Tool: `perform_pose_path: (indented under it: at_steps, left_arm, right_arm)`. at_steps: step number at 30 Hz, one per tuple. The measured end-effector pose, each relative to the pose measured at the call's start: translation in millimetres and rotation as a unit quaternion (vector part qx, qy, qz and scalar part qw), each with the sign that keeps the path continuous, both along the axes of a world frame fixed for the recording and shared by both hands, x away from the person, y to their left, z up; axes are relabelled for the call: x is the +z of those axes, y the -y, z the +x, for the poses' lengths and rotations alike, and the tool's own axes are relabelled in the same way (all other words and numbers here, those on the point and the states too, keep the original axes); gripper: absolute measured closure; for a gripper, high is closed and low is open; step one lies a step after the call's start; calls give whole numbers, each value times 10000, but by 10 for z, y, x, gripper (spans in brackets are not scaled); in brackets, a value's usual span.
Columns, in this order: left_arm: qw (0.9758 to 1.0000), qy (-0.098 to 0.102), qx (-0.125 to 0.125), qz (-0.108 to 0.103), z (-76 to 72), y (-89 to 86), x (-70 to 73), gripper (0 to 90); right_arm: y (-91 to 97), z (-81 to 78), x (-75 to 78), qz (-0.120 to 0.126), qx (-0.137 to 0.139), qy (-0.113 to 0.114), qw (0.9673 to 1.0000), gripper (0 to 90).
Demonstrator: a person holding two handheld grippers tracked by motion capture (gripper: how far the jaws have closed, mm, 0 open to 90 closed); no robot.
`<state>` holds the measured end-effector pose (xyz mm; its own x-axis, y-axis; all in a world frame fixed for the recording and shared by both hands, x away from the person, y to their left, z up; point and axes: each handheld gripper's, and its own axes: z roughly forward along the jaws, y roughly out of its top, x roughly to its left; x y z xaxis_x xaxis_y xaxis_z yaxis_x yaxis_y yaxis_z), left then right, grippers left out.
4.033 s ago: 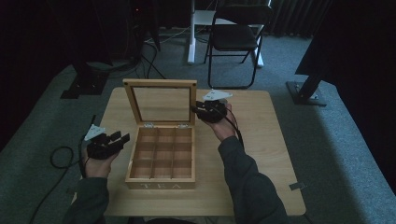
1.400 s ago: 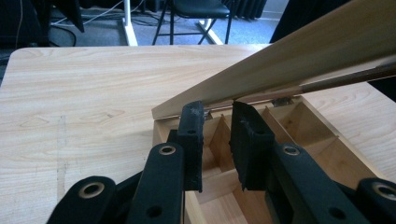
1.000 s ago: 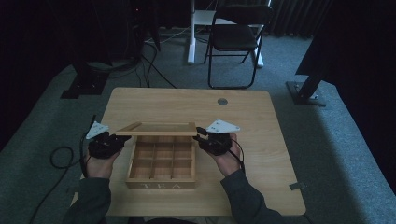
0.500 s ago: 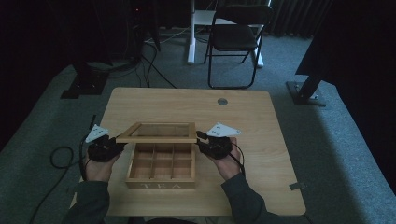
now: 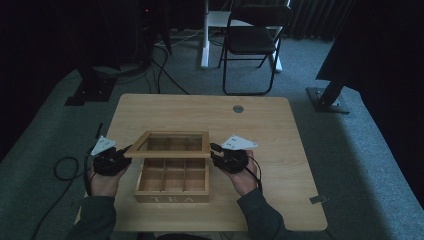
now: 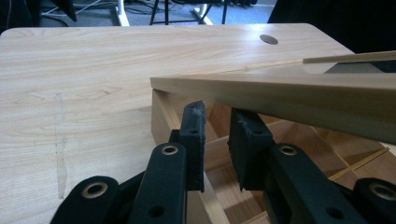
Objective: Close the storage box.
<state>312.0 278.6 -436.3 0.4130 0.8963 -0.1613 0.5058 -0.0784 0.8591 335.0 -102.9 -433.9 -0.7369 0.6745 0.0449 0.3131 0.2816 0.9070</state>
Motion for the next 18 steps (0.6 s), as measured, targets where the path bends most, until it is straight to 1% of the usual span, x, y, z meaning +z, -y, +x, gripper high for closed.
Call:
perform_pose_path:
  at_steps: [6,10,18]
  left_arm:
    - [10000,-23,15,1,-14,-19,-34,760]
    - [10000,-36,-7,36,-22,-21,-45,759]
    - [9999,-46,-106,122,-33,-7,-70,751]
  right_arm:
    - [-1,-27,-30,-40,11,2,10000,685]
    - [2,-41,-57,0,8,-9,10000,685]
    - [2,-70,-108,10,11,-10,10000,683]
